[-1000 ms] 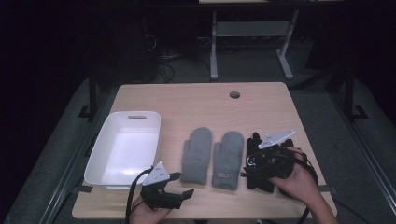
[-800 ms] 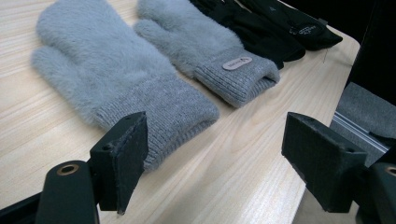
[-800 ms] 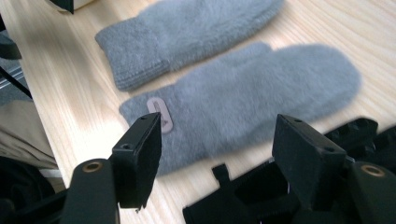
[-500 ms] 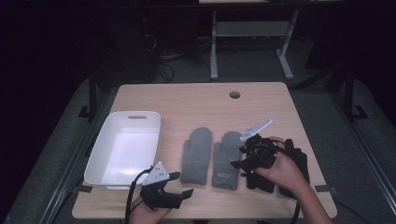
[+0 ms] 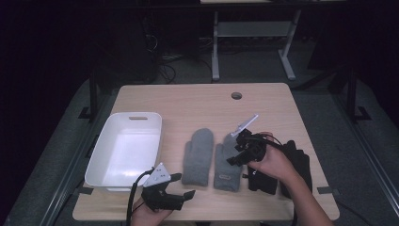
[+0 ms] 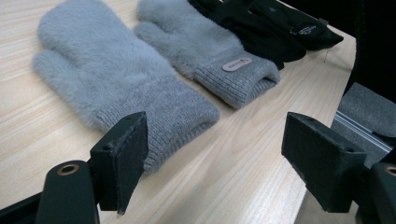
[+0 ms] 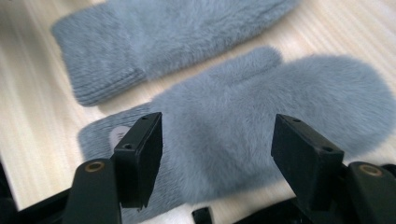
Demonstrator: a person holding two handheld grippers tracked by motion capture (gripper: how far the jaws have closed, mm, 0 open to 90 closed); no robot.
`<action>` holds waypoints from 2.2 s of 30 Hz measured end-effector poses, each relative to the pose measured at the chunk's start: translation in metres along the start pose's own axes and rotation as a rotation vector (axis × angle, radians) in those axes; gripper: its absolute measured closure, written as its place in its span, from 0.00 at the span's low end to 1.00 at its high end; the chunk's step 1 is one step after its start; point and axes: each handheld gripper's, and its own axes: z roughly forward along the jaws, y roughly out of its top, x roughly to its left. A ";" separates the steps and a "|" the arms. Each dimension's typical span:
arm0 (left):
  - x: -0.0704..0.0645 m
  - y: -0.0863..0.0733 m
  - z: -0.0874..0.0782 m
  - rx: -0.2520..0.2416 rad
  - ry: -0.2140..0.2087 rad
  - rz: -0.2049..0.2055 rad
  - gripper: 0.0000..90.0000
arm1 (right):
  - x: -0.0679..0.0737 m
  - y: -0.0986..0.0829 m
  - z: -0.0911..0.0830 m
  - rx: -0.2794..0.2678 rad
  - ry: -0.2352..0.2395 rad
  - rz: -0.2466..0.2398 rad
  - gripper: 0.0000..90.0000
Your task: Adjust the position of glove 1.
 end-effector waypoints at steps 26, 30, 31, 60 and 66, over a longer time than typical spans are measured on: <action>-0.002 0.000 0.001 -0.003 -0.005 0.004 0.26 | 0.002 0.000 0.051 0.180 -0.093 -0.057 0.54; -0.002 -0.001 0.002 0.000 -0.006 0.003 0.26 | 0.002 0.001 0.050 0.190 -0.089 -0.064 0.65; -0.002 -0.001 0.002 -0.001 -0.007 0.002 0.26 | 0.002 0.001 0.050 0.191 -0.086 -0.063 0.69; -0.003 0.002 -0.009 -0.046 0.026 0.009 0.26 | 0.032 0.037 -0.025 0.018 -0.039 -0.032 0.92; 0.000 0.003 -0.014 -0.063 0.048 -0.012 0.26 | 0.041 0.066 -0.013 0.023 -0.011 -0.056 0.92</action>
